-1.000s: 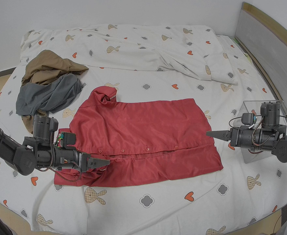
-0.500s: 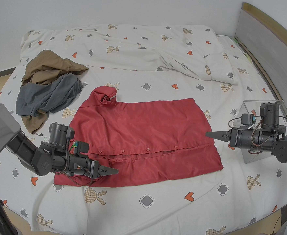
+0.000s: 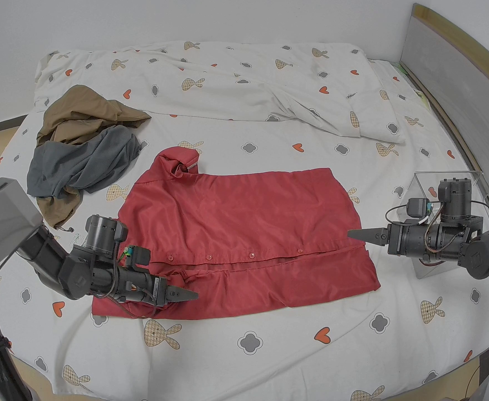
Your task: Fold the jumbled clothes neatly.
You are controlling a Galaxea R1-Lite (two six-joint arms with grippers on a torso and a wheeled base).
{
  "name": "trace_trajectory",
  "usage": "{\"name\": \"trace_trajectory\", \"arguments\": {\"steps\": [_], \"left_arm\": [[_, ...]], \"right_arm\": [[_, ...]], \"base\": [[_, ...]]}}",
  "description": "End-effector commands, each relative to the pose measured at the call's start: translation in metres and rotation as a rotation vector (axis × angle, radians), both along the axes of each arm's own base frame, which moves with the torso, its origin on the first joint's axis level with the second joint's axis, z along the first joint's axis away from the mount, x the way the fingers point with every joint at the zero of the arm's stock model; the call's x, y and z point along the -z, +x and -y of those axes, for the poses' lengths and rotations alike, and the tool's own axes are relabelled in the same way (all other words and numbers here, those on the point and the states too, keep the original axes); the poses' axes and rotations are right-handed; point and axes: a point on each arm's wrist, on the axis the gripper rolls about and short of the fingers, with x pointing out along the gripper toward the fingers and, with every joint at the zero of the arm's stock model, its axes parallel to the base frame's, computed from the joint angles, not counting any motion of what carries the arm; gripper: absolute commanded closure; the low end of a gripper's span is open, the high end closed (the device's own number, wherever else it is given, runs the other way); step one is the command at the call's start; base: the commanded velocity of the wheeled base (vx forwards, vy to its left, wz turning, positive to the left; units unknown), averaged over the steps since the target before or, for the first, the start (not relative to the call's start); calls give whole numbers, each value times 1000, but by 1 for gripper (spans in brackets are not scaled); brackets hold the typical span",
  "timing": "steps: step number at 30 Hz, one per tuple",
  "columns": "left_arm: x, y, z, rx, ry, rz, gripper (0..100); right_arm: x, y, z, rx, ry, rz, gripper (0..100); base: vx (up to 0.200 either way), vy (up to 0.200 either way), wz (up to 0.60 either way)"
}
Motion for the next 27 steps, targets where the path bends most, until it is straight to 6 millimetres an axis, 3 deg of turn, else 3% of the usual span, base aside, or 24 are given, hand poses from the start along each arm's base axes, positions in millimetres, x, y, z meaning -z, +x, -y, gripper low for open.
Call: {"name": "trace_trajectory", "arguments": {"steps": [1, 2, 4, 8, 10, 14, 19, 27], "left_arm": [[-50, -20, -12, -35, -37, 120, 0], [-74, -34, -24, -83, -63, 173, 0], [-85, -41, -37, -127, -72, 202, 0], [-83, -45, -66, -223, -62, 195, 0], [-74, -43, -78, -262, -56, 162, 0], [-29, -30, -115, -315, 22, 76, 0], [1, -19, -128, -321, 29, 27, 0], [18, -9, -132, -324, 30, 13, 0]], "right_arm": [[3, 1, 0, -1, -1, -8, 0], [2, 1, 0, 1, 0, -7, 0], [2, 2, 1, 4, 0, -6, 0], [2, 3, 2, 8, 2, -8, 0], [2, 3, 2, 8, 1, -7, 0], [16, 10, 2, 12, -5, -46, 0], [18, 11, 2, 12, -7, -54, 0], [18, 11, 2, 11, -7, -55, 0]], "base": [[0, 0, 0], [0, 0, 0], [0, 0, 0], [0, 0, 0], [0, 0, 0], [0, 0, 0], [0, 0, 0], [0, 0, 0]]}}
